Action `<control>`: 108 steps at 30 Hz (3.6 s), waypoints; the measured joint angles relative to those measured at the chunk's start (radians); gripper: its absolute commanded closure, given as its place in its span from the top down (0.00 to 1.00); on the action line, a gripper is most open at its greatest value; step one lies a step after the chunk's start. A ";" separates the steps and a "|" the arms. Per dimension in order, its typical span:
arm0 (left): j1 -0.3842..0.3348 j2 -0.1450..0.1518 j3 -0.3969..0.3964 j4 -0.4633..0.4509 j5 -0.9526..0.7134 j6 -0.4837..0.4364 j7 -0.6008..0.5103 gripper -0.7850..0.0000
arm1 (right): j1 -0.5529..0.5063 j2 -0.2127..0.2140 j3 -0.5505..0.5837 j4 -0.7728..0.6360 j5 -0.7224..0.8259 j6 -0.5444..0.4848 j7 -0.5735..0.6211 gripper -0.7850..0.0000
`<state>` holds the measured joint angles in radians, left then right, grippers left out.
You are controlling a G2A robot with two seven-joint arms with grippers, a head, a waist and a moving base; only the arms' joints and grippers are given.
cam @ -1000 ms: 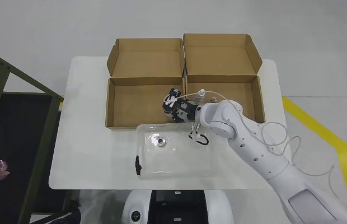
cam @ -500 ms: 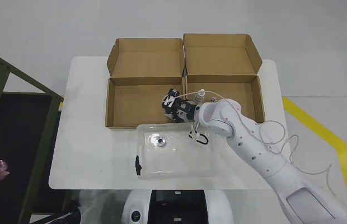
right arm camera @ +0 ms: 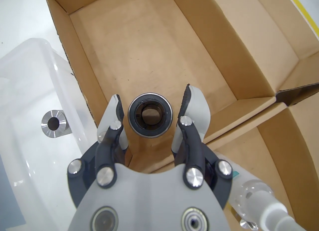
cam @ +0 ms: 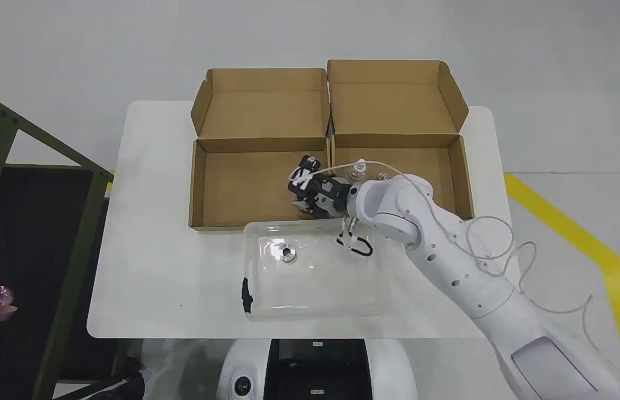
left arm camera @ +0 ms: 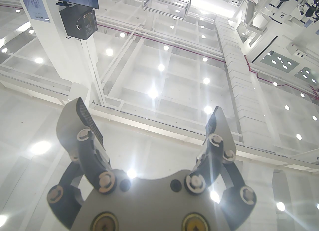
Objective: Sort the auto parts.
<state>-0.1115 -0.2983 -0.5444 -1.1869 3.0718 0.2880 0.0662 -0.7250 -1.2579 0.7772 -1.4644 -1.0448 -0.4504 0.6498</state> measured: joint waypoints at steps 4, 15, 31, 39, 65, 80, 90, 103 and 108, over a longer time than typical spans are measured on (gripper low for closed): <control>0.000 0.000 0.000 0.000 0.000 0.000 0.000 1.00 | -0.022 0.009 0.034 -0.066 -0.012 -0.012 -0.009 0.58; 0.000 0.000 0.000 0.000 0.000 0.000 0.000 1.00 | -0.157 0.040 0.088 -0.329 -0.080 -0.084 -0.017 0.64; 0.000 0.000 0.000 0.000 0.000 0.000 0.000 1.00 | -0.313 0.062 0.043 -0.445 -0.227 -0.182 -0.051 0.64; 0.000 0.000 0.000 0.000 0.000 0.000 0.000 1.00 | -0.318 0.058 0.017 -0.370 -0.268 -0.186 -0.068 0.64; 0.000 0.000 0.000 0.000 0.000 0.000 0.000 1.00 | -0.215 0.005 -0.082 -0.140 -0.292 -0.147 -0.071 0.55; 0.000 0.000 0.000 0.000 0.000 0.000 0.000 1.00 | -0.219 -0.003 -0.077 -0.129 -0.291 -0.162 -0.075 0.00; 0.000 0.000 0.000 0.000 0.000 0.000 0.000 1.00 | -0.251 0.007 -0.028 -0.194 -0.229 -0.204 -0.099 0.00; 0.000 0.000 0.000 0.000 0.000 0.000 0.000 1.00 | -0.333 0.042 0.121 -0.322 -0.095 -0.249 -0.157 0.00; 0.000 0.000 0.000 0.000 0.000 0.000 0.000 1.00 | -0.363 0.054 0.185 -0.343 -0.014 -0.268 -0.192 0.00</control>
<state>-0.1115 -0.2983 -0.5444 -1.1869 3.0718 0.2880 0.0662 -1.0878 -1.2039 0.9620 -1.8072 -1.0592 -0.7180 0.4573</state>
